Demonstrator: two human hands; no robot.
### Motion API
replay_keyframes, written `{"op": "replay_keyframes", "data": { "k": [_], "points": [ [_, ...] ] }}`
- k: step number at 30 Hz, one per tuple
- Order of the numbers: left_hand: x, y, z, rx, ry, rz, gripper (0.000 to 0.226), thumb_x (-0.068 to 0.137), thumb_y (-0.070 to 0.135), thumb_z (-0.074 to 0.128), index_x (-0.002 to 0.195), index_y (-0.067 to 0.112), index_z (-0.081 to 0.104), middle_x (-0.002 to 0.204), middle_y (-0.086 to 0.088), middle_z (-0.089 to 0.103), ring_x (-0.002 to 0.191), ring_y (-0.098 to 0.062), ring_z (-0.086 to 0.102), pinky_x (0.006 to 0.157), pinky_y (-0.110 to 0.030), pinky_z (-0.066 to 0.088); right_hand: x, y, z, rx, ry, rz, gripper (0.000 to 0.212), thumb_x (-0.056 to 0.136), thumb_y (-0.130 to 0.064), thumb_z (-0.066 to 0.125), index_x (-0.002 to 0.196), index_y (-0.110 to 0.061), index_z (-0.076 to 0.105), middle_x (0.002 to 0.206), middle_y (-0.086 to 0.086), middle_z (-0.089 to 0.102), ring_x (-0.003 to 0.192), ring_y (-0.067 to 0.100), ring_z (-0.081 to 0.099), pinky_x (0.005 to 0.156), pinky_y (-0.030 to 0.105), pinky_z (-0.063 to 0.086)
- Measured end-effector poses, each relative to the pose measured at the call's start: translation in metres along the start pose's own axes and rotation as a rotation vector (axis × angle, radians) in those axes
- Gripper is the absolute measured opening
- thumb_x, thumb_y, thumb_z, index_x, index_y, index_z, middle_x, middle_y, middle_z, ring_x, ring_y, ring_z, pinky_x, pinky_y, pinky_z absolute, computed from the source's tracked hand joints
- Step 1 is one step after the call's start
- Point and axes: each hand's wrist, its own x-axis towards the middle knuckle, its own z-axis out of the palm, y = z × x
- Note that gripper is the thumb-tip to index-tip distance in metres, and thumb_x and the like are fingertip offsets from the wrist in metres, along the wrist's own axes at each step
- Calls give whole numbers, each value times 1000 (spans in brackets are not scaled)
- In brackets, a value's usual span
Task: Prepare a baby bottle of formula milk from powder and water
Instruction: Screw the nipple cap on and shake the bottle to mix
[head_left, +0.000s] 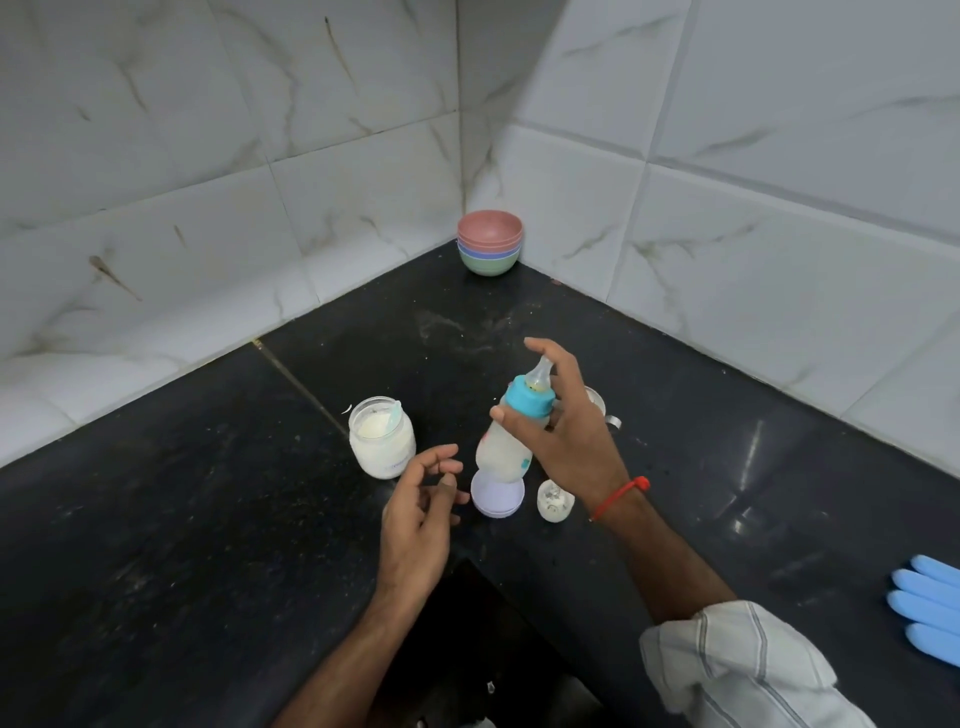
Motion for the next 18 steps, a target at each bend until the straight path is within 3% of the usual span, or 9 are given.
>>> {"op": "replay_keyframes", "data": {
  "k": [7,11,14,18],
  "points": [
    [3,2,-8,8,31,17,33,103,8,55,121,33,66,110,11,71,89,-14,73,76,-37,63,13,-1,2,-38,-14,9,76,89,-15,78,150,-24,33,116,-30,47,101,-12,59,85,6,51],
    [5,0,-14,18,53,13,32,103,8,55,120,33,66,111,12,70,88,-11,73,75,-35,63,24,-2,6,-91,-14,-27,74,89,-17,78,149,-20,34,118,-19,50,99,3,62,87,3,48],
    [6,-2,-19,26,70,12,32,103,9,54,118,34,66,112,12,70,88,-10,73,75,-34,63,30,0,11,-139,-4,-80,69,88,-19,79,144,-18,39,122,-10,52,96,4,62,86,2,47],
    [8,-6,-27,2,105,10,33,103,7,54,115,35,67,110,10,71,87,-14,73,74,-35,61,42,9,22,-204,-36,-126,59,90,-22,78,134,-27,40,121,-8,54,93,8,62,84,1,46]
  ]
}}
